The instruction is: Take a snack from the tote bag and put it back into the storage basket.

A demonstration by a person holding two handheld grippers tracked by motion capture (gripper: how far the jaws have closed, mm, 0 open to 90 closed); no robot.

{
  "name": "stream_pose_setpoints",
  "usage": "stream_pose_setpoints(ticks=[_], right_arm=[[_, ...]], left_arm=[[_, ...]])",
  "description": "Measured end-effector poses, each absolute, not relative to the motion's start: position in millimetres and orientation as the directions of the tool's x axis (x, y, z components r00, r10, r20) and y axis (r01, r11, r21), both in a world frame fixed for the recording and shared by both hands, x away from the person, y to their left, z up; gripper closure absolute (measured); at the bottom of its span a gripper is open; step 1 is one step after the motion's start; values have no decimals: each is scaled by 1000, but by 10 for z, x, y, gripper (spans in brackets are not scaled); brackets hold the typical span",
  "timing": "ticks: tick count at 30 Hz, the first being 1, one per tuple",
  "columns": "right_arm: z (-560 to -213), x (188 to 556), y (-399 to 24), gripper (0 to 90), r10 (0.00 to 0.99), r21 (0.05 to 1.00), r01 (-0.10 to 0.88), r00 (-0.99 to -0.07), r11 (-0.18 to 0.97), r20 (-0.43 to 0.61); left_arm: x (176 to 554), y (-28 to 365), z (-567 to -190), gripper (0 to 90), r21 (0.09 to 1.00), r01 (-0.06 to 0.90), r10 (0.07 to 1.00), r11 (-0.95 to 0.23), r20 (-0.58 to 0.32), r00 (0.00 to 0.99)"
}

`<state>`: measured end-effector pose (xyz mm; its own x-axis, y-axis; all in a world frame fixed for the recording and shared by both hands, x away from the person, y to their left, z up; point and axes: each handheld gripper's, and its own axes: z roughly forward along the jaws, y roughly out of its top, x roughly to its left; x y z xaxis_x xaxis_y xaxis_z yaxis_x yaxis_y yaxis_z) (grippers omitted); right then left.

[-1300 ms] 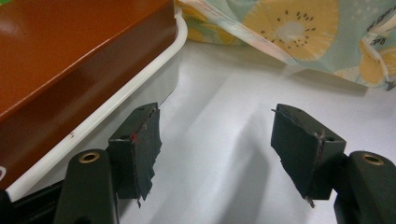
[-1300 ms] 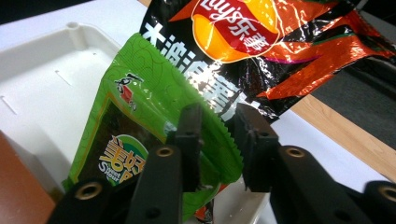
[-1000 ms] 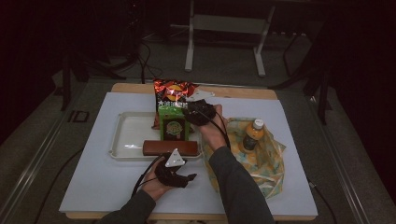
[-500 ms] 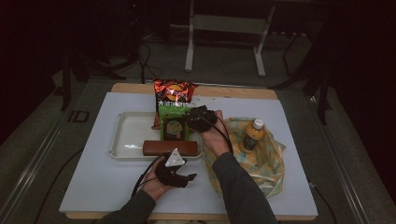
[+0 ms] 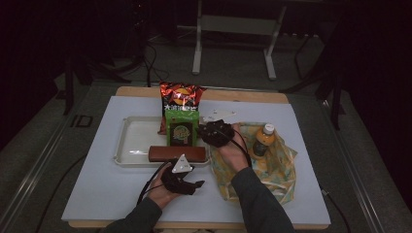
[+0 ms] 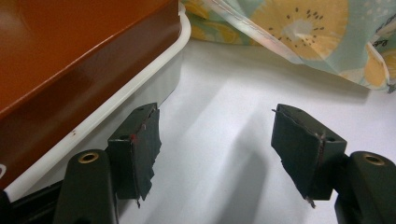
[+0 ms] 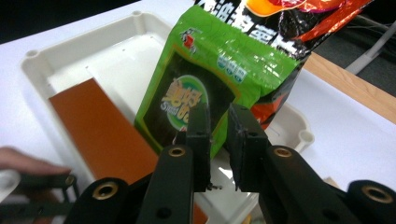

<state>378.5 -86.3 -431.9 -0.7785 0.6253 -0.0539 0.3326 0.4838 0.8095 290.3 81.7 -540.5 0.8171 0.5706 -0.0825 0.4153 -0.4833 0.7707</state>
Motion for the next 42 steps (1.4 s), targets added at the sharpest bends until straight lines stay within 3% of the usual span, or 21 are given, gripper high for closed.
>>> stream_pose_setpoints(ticks=[27,42], right_arm=[[-4440,3358,-1445,732,617,775,364,-786,517,-42],[-4530,3177,-1865,722,661,764,418,-750,491,-15]], left_arm=[[2868,785,-5404,331,769,387,572,-508,-35,820],[2827,762,-5377,396,762,371,566,-530,-8,825]])
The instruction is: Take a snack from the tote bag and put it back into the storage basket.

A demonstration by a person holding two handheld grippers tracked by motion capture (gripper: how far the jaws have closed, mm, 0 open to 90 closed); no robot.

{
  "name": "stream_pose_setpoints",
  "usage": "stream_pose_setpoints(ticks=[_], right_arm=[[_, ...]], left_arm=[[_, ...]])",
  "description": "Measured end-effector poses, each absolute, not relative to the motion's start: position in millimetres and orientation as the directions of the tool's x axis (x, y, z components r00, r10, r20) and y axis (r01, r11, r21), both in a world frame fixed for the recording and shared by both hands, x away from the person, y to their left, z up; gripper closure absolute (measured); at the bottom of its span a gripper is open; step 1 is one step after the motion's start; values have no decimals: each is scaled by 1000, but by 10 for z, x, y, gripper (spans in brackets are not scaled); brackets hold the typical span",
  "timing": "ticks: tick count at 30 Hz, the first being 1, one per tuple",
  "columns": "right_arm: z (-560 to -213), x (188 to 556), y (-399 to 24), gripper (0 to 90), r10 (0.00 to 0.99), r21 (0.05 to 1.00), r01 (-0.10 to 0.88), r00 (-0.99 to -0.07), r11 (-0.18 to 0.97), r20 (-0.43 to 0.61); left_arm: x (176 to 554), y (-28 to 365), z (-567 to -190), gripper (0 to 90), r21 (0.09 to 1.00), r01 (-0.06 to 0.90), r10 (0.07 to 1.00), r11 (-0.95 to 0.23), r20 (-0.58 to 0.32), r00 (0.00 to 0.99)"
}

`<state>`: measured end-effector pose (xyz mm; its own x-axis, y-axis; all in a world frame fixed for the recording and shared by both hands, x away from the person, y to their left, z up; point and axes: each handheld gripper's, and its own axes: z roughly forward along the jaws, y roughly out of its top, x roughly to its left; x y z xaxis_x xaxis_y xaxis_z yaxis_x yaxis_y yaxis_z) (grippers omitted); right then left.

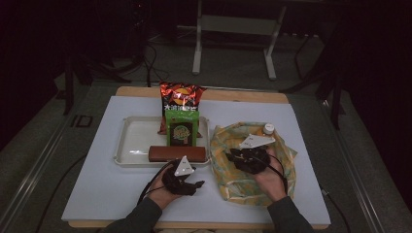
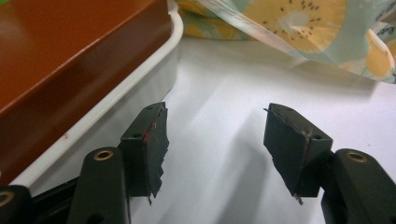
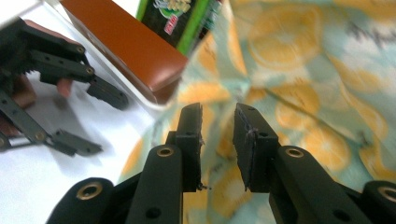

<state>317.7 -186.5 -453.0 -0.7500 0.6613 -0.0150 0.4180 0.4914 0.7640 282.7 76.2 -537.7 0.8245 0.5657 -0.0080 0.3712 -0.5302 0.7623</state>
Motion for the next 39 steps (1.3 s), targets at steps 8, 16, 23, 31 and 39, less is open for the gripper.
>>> stream_pose_setpoints(ticks=[8,16,23,31,39], right_arm=[[-4595,3050,-2156,718,705,756,445,-708,481,-33],[-4667,2955,-2366,720,739,753,474,-673,457,-25],[-4714,2865,-2475,729,760,756,477,-648,448,-41],[-4751,2812,-2574,726,786,754,489,-615,438,-57],[-4775,2764,-2684,722,808,763,508,-589,400,-32]], left_arm=[[2771,720,-5269,412,766,351,559,-538,12,829],[2750,655,-5119,425,781,321,542,-535,26,840],[2783,649,-5001,433,801,320,542,-507,8,840],[2825,494,-4844,430,823,300,521,-482,-6,853],[2886,295,-4653,428,836,267,506,-480,15,862]])
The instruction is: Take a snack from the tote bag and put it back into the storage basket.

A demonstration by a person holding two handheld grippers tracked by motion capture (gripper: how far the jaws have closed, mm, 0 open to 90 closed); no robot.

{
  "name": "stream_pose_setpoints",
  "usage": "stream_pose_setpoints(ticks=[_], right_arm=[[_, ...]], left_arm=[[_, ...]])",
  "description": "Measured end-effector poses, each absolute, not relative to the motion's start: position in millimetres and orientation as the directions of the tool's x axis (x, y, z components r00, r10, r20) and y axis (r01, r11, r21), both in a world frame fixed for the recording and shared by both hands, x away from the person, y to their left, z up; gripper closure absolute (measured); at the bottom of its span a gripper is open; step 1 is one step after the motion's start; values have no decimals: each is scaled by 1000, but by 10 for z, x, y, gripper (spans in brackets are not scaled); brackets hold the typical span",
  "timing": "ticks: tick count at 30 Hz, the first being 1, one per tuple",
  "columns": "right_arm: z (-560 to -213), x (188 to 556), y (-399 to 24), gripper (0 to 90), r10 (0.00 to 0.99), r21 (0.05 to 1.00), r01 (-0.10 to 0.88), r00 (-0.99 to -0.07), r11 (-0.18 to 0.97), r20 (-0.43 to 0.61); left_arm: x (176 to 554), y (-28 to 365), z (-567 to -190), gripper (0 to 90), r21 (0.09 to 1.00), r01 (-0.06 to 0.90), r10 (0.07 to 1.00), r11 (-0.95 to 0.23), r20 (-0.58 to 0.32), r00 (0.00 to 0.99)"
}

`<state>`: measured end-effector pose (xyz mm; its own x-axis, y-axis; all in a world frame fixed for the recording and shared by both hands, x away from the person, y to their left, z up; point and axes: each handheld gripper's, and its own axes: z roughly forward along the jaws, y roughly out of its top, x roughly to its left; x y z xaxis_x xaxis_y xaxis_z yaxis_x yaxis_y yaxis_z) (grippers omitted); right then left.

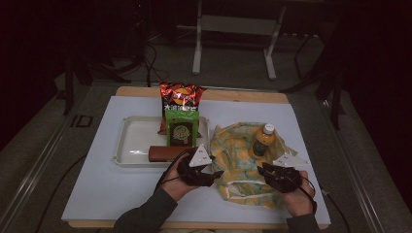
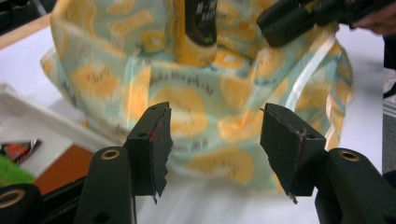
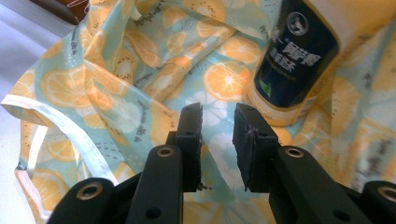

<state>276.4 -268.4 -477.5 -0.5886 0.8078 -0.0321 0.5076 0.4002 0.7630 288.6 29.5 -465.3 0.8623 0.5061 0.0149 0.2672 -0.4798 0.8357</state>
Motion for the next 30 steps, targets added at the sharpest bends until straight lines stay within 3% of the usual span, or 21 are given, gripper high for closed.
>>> stream_pose_setpoints(ticks=[14,30], right_arm=[[-4760,2728,-2827,713,829,790,505,-558,348,-8],[-4766,2691,-2791,729,809,798,486,-588,356,-4]], left_arm=[[3062,-123,-4592,415,830,274,521,-486,23,853],[3241,-513,-4455,414,842,267,532,-468,27,846]])
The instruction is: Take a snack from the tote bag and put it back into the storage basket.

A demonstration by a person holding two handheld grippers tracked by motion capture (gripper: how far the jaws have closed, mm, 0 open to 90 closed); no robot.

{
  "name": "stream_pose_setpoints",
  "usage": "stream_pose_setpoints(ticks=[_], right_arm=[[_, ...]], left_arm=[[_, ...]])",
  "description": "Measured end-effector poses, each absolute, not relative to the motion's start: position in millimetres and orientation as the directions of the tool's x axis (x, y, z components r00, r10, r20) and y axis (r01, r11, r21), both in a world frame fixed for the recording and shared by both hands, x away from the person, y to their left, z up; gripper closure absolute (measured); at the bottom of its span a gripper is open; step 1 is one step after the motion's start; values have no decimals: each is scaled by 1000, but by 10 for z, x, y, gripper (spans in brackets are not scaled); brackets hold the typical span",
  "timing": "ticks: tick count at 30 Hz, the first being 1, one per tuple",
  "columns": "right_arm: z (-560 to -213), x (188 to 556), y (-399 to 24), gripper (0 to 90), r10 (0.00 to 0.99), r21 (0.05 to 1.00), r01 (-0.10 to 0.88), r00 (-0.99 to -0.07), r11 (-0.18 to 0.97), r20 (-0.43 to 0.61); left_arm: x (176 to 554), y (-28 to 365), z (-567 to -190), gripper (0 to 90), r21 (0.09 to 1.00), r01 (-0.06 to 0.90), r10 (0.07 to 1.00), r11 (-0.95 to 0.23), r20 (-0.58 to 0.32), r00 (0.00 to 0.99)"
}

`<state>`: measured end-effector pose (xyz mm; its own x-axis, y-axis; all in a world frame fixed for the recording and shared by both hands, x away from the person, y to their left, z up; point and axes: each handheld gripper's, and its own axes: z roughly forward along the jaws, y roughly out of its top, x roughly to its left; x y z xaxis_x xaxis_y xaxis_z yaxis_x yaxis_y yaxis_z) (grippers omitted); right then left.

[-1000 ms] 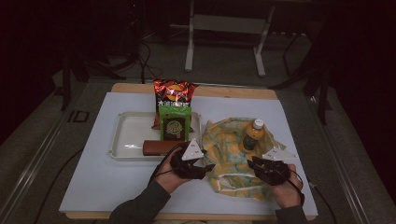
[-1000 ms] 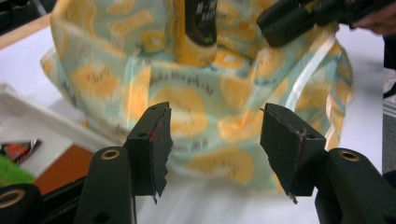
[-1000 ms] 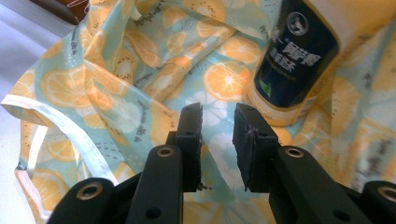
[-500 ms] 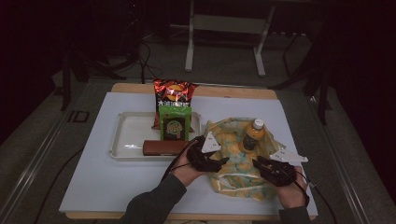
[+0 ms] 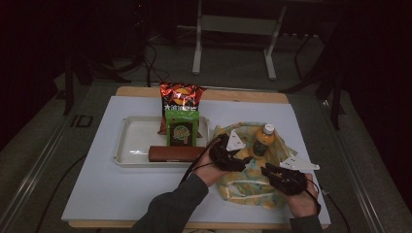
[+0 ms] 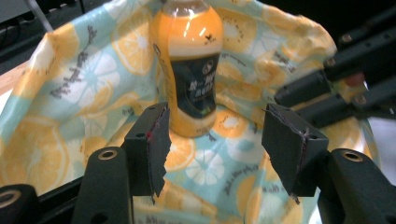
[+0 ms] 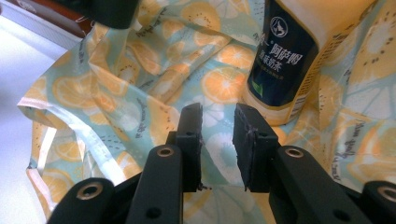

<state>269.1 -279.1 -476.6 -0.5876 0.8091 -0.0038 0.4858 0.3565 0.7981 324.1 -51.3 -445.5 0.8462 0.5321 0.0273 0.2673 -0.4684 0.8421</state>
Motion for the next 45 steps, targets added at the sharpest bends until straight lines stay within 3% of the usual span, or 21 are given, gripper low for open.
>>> stream_pose_setpoints(ticks=[19,36,45], right_arm=[[-4836,2685,-2775,730,789,779,493,-614,387,-4],[-4851,2668,-2745,732,779,777,490,-627,396,-2],[-4851,2664,-2737,732,776,776,490,-630,398,0]], left_arm=[[3488,-878,-4528,409,827,313,581,-468,21,814],[3648,-1156,-4620,278,820,382,639,-426,-26,769],[3715,-1316,-4665,254,815,402,672,-417,-21,740]])
